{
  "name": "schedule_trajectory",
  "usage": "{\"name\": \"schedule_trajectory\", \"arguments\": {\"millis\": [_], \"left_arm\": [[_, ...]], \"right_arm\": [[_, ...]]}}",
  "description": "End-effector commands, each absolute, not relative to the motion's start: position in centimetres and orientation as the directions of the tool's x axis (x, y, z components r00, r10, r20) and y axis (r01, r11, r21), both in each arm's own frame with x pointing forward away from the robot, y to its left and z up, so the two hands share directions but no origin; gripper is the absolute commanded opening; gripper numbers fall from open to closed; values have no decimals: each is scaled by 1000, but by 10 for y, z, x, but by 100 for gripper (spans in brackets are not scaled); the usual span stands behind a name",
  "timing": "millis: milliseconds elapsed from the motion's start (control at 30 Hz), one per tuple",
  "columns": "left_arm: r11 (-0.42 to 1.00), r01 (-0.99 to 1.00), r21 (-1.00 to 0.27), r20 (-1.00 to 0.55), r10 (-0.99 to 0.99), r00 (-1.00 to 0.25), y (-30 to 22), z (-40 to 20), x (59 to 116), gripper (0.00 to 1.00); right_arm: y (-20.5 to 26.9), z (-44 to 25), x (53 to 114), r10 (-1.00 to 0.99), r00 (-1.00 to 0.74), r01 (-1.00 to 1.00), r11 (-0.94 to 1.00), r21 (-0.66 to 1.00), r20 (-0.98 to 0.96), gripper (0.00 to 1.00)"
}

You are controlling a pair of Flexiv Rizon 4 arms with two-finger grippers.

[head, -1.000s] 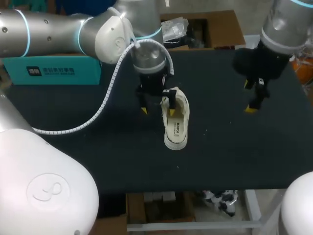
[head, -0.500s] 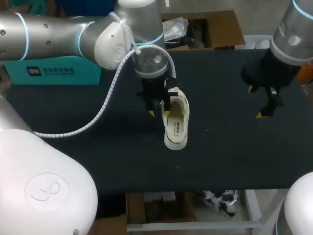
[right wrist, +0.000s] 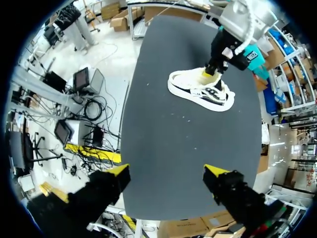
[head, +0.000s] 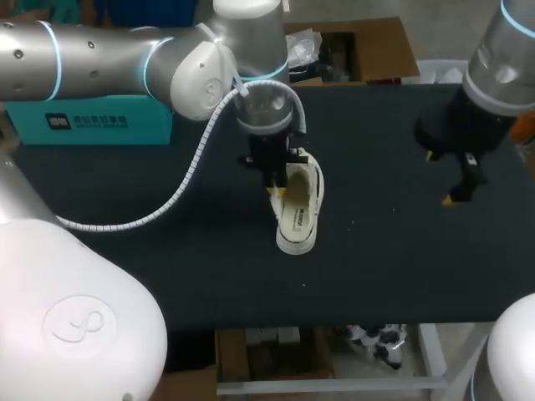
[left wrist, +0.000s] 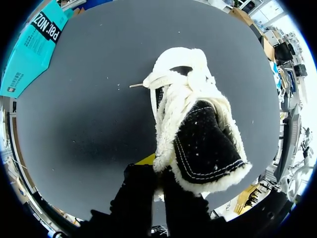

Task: Open the shoe tongue, take the insole out of the shoe, put the insole back into the shoe, and pack the shoe into the shoebox

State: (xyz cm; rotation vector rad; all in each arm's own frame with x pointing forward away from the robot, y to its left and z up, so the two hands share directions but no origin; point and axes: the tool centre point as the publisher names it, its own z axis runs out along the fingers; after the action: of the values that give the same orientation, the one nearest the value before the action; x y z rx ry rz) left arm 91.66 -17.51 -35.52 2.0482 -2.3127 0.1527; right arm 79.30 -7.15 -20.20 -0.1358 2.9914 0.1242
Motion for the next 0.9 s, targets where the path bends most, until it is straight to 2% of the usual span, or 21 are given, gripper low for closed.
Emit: {"name": "schedule_trajectory", "arguments": {"millis": [33,333,567,667,900], "left_arm": [[135,-989,-60,100,-985,-141,-180,-354,920,0],[247,-955,-167,94,-960,-265,-161,-319,922,0],[390,-903,-180,85,-908,-409,-143,-289,939,0],[437,-877,-198,71,-886,-458,-138,-276,943,0],[609,-766,-205,31,-778,-627,-125,-245,946,0]], "right_arm": [[-76,-202,786,-58,-991,-67,996,63,-124,100],[-76,-202,786,-58,-991,-67,996,63,-124,100],[-75,-203,788,-65,-990,-72,996,55,-126,100],[-73,-203,790,-1,-993,-2,1000,9,-116,100],[-78,-199,798,-130,-980,-137,990,40,-152,100]]}}
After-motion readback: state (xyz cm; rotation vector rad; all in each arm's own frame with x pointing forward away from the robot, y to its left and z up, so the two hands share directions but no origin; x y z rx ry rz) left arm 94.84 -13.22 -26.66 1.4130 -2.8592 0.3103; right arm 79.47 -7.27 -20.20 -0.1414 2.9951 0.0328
